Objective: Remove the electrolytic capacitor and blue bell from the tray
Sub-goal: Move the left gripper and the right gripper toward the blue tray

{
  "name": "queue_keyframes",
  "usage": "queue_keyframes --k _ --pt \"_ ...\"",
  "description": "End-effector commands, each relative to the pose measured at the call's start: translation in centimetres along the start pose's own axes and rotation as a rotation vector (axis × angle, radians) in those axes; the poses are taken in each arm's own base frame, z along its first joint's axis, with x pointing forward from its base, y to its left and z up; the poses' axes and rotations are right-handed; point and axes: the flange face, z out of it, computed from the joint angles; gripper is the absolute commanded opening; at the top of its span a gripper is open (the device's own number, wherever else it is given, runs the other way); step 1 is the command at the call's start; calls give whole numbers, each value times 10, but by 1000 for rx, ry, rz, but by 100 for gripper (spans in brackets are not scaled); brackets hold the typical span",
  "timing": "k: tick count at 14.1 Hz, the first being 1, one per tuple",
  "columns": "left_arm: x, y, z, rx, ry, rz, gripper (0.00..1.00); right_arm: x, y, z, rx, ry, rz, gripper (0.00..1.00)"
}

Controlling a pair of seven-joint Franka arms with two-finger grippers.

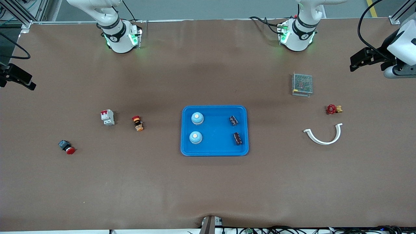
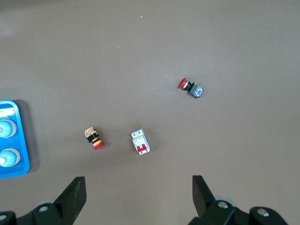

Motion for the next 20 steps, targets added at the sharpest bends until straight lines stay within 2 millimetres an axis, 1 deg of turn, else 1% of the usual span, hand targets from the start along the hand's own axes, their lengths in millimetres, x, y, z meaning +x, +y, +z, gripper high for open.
queue_keyframes --k 1,3,4,5,6,9,11,13,15,16,17,18,20 --pt "3 4 1 -18 2 3 100 -1 -2 -5 3 5 11 100" --pt "5 5 2 -13 1 14 100 -1 -2 -6 3 6 11 100" --pt "6 4 -4 -12 14 11 100 -1 -2 -6 3 6 11 100" --pt "11 2 -8 -15 25 9 100 -1 -4 -5 3 5 8 100" --pt "12 2 -10 -18 28 5 100 -2 -4 -5 3 3 8 100" --pt "9 7 -11 -18 25 0 100 -1 -3 -5 3 5 8 100" --pt "8 6 -12 -19 29 -4 100 -2 -3 -5 3 0 8 100" --pt "8 11 -12 -25 30 -49 100 -1 -4 -5 3 5 6 100" --pt "10 33 -8 -22 30 -69 100 0 -5 -3 3 5 4 100" --pt "12 41 -3 -23 30 -85 100 1 -5 -2 3 3 4 100" --pt "15 53 3 -25 36 -94 100 0 -5 -2 3 -1 3 100" --pt "20 66 13 -24 29 -102 100 0 -4 -2 2 -3 4 100" --pt "34 104 36 -29 13 -118 100 4 -2 3 2 -7 6 100"
